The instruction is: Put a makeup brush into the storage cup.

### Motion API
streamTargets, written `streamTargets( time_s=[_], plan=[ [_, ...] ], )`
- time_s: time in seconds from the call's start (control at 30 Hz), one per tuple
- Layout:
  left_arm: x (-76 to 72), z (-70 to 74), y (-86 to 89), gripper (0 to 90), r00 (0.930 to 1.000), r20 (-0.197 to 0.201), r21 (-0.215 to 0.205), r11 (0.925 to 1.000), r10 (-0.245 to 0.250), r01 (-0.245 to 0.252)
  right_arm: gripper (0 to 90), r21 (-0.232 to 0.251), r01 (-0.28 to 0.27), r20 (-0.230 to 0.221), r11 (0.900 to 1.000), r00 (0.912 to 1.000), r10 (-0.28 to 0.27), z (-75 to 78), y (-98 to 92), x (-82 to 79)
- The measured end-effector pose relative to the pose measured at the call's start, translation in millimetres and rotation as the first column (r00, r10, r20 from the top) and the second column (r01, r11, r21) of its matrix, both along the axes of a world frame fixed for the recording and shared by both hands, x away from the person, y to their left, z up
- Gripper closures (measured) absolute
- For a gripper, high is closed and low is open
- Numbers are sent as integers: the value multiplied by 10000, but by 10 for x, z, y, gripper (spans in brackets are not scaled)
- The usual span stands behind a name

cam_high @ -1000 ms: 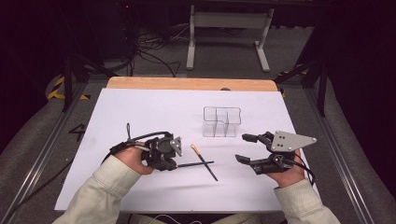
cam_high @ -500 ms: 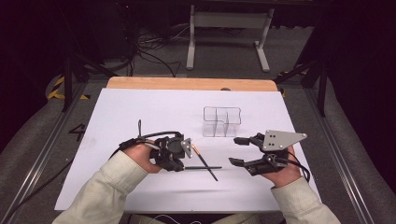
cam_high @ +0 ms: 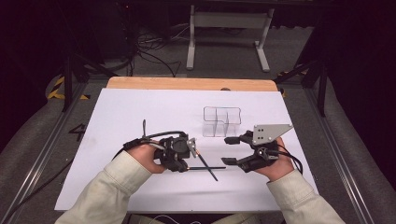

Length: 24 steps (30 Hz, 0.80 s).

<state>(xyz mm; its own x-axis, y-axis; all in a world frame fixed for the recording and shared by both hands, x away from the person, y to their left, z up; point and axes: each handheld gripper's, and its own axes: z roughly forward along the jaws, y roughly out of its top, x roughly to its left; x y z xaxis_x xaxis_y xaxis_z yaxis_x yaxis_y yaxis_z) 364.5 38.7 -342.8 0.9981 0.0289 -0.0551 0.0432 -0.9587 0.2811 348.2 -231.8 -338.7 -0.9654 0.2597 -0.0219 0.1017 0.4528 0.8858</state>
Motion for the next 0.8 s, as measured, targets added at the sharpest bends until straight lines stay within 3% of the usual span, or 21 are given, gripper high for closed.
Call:
streamTargets(
  time_s=[0.3,0.8],
  plan=[
    [-12,15,-22,833,10000,-32,69,9999,74,-74,360,-33,-709,-53,9975,9975,709,30,62,84],
    [-6,1,-100,833,9996,-168,266,9994,206,-201,488,-1332,-1352,-848,9818,9886,1246,-59,298,167]
  ],
)
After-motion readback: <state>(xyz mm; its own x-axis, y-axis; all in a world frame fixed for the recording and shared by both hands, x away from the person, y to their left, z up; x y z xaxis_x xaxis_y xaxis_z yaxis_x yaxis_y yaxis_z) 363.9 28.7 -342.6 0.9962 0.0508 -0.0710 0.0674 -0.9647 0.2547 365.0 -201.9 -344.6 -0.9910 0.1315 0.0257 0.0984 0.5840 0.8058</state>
